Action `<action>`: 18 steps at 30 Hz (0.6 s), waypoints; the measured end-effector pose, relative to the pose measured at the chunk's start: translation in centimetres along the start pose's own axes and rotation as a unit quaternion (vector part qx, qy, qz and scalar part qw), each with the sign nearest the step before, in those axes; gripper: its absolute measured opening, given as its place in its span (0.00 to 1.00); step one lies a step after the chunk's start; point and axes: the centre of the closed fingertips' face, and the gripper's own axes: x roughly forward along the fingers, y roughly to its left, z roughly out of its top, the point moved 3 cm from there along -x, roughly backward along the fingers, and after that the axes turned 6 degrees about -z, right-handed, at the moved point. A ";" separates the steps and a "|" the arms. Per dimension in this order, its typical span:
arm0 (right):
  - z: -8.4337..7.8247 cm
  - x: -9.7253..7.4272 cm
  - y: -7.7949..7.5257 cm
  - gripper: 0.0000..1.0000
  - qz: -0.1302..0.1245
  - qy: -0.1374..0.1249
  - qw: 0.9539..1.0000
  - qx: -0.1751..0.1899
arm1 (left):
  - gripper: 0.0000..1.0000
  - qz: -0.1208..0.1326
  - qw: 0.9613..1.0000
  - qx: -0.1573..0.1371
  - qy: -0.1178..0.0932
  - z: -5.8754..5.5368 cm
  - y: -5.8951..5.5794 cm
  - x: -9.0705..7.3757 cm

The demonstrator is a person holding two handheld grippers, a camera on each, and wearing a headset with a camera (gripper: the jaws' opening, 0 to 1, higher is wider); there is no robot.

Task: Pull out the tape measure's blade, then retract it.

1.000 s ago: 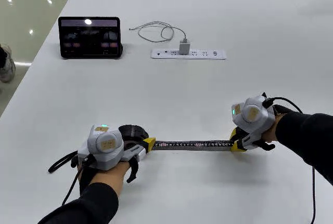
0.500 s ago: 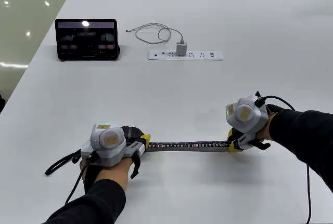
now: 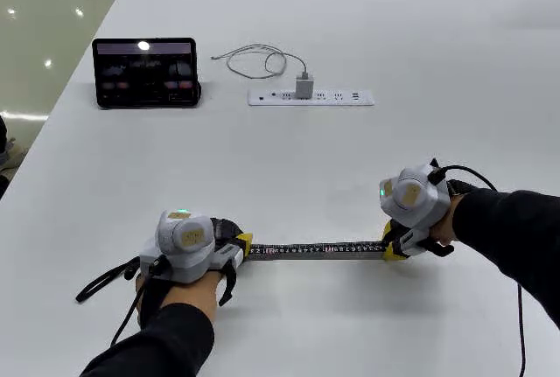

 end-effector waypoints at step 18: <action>0.3 0.1 0.3 0.11 -0.010 -0.014 1.000 0.002 | 0.60 -0.010 1.000 -0.003 -0.001 0.0 -0.1 0.0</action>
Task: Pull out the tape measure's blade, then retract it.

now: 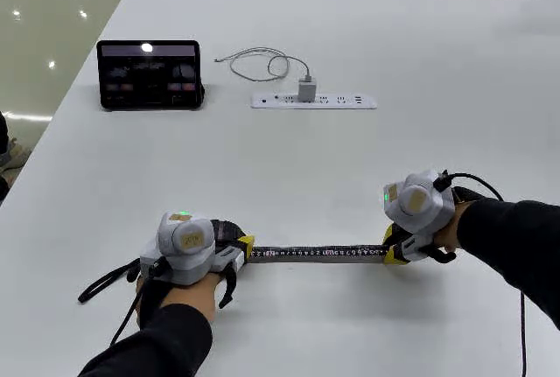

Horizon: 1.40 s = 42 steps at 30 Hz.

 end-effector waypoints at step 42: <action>1.8 0.6 0.1 0.11 0.000 -0.008 1.000 0.001 | 0.60 -0.009 1.000 0.000 0.000 -0.1 0.0 -0.1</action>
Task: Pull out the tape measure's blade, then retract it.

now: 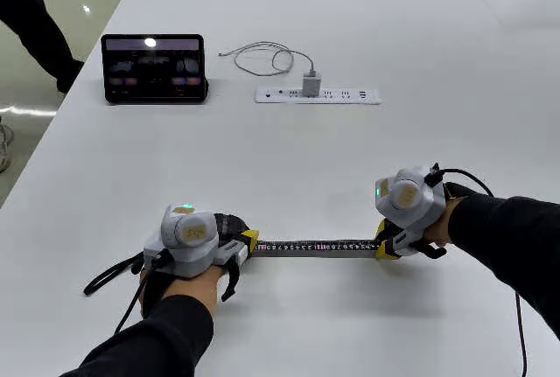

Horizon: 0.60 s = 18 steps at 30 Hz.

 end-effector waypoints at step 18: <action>0.9 0.3 0.2 0.12 -0.002 -0.005 1.000 -0.003 | 0.60 0.000 1.000 0.001 -0.002 0.1 0.0 0.0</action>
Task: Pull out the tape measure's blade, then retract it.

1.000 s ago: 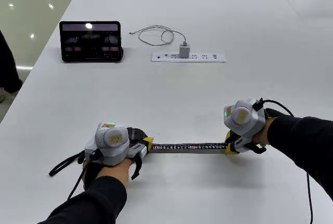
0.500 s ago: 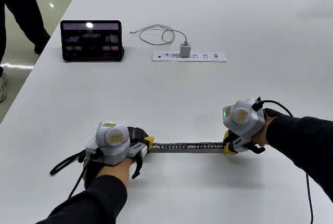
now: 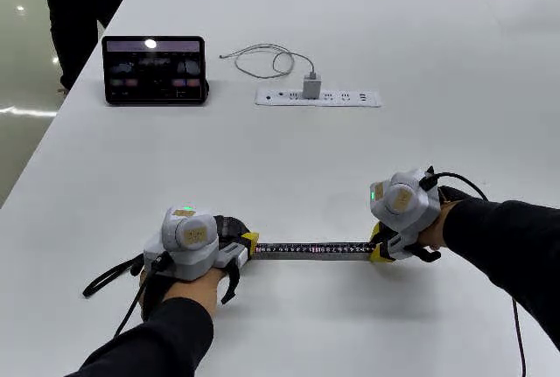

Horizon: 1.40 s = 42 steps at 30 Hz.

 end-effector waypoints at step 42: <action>3.8 1.4 0.8 0.11 0.005 -0.033 0.999 -0.004 | 0.60 -0.003 1.000 0.001 0.001 0.0 -0.1 0.0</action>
